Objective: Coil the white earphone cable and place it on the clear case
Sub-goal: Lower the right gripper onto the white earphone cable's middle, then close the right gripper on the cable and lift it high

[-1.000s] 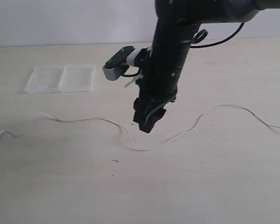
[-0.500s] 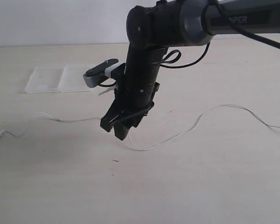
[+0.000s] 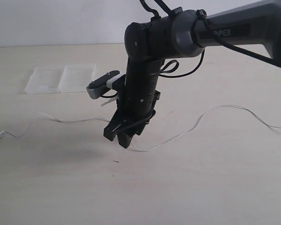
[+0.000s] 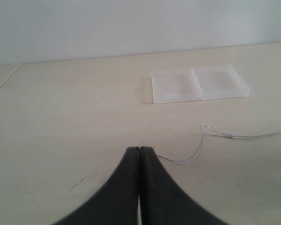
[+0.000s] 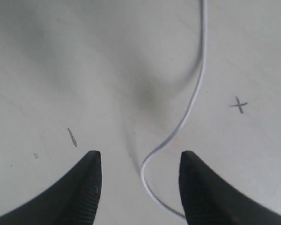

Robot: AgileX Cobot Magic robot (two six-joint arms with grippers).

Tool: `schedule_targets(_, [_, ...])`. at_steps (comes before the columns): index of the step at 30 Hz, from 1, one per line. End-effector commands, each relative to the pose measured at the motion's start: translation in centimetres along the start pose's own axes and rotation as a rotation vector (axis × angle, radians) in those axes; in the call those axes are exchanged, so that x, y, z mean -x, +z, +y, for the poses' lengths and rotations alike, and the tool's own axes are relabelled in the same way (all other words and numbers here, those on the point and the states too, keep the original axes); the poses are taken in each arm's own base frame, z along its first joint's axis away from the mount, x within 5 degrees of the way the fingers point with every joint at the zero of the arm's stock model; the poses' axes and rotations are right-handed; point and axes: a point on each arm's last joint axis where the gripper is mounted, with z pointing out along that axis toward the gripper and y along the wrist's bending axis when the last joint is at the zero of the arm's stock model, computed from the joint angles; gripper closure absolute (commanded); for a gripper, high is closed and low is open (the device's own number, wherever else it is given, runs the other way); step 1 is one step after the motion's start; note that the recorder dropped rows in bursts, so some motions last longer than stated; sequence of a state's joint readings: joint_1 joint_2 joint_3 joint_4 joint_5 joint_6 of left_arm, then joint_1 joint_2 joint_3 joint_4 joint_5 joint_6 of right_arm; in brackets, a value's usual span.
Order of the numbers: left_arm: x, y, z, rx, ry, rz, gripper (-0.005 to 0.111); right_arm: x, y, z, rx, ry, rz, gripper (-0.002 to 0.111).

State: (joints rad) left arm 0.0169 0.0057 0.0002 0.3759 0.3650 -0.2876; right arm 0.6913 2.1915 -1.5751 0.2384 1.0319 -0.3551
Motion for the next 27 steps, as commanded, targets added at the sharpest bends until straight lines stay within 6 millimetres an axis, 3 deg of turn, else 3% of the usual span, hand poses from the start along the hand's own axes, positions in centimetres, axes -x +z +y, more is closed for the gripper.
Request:
schedule_targets(1, [0.1,0.0,0.0,-0.005,0.0,-0.012,0.107,0.2,0.1,0.1,-0.01,-0.012,-0.007,0.058])
schedule_targets(20, [0.1,0.0,0.0,-0.005,0.001,-0.012,0.107,0.2,0.9,-0.1,-0.005,-0.004,0.007,0.06])
schedule_targets(27, [0.1,0.0,0.0,-0.005,0.001,-0.012,0.107,0.1,2.2,-0.3,0.004,0.002,0.042,0.06])
